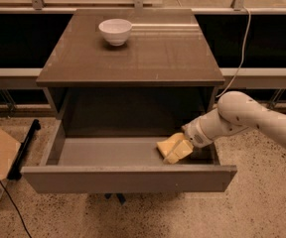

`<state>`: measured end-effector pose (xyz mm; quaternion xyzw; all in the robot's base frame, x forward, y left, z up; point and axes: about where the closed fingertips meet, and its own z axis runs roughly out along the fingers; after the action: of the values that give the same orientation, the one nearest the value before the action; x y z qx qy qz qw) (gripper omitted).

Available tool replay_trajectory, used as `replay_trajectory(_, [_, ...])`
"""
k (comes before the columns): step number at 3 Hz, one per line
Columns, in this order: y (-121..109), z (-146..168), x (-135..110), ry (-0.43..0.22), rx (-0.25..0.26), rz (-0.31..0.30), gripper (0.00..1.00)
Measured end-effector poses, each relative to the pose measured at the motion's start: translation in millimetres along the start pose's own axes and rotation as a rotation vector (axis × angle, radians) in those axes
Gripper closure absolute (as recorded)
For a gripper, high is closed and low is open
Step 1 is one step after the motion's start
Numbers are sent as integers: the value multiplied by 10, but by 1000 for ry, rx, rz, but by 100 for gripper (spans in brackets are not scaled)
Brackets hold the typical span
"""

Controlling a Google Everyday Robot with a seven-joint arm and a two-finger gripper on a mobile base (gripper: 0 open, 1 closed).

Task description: Pick sponge from top drawer and place on counter

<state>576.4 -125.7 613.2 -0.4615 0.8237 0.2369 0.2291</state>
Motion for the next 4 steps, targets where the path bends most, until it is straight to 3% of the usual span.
replay_trajectory(1, [43, 15, 58, 11, -2, 11, 19])
replay_trajectory(4, [128, 59, 129, 20, -23, 30, 89])
